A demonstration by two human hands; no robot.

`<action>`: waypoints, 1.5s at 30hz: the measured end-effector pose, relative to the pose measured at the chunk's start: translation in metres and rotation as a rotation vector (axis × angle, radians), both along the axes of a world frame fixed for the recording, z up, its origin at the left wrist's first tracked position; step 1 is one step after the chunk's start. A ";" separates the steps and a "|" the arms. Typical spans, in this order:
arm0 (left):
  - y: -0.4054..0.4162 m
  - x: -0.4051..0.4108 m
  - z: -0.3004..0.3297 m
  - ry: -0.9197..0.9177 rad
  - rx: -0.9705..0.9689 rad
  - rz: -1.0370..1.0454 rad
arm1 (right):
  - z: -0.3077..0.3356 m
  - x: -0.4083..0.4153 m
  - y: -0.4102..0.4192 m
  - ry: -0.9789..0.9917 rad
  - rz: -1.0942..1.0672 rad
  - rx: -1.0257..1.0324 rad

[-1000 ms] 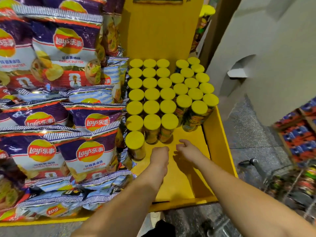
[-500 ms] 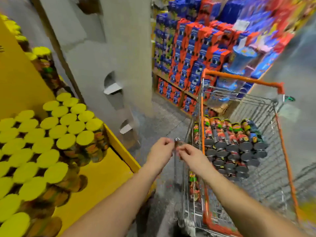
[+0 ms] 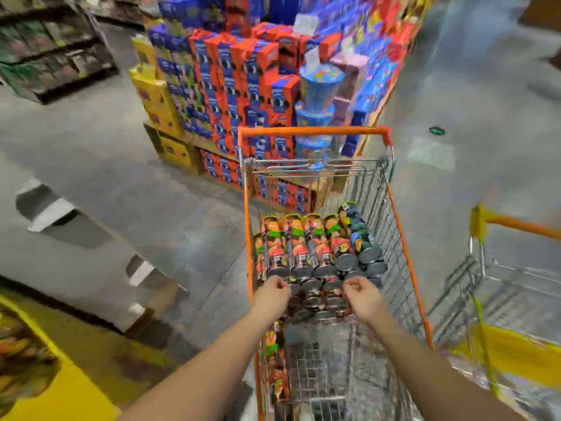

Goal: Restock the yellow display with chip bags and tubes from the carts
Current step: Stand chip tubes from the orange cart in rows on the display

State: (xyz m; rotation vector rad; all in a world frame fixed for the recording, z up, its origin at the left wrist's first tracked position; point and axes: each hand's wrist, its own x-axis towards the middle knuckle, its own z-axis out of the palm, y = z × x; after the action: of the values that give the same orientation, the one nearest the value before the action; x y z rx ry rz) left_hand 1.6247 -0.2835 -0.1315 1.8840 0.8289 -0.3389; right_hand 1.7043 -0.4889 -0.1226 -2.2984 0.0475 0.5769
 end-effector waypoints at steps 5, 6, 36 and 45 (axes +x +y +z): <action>0.007 0.046 -0.002 0.090 0.186 -0.019 | -0.029 0.073 -0.013 -0.085 -0.122 -0.085; 0.009 0.053 -0.001 0.097 0.239 -0.031 | -0.025 0.081 -0.011 -0.114 -0.107 -0.136; 0.033 0.042 0.047 -0.205 -0.165 0.277 | 0.016 0.074 0.037 0.096 -0.160 0.308; 0.111 -0.117 0.083 -0.365 -0.321 0.484 | 0.074 -0.104 0.152 0.174 0.204 0.562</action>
State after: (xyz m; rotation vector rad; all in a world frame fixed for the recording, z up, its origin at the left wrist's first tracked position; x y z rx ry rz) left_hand 1.5079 -0.1729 -0.0487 1.3390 0.8856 0.1625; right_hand 1.5999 -0.3366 -0.0483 -1.7136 -0.2399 0.7814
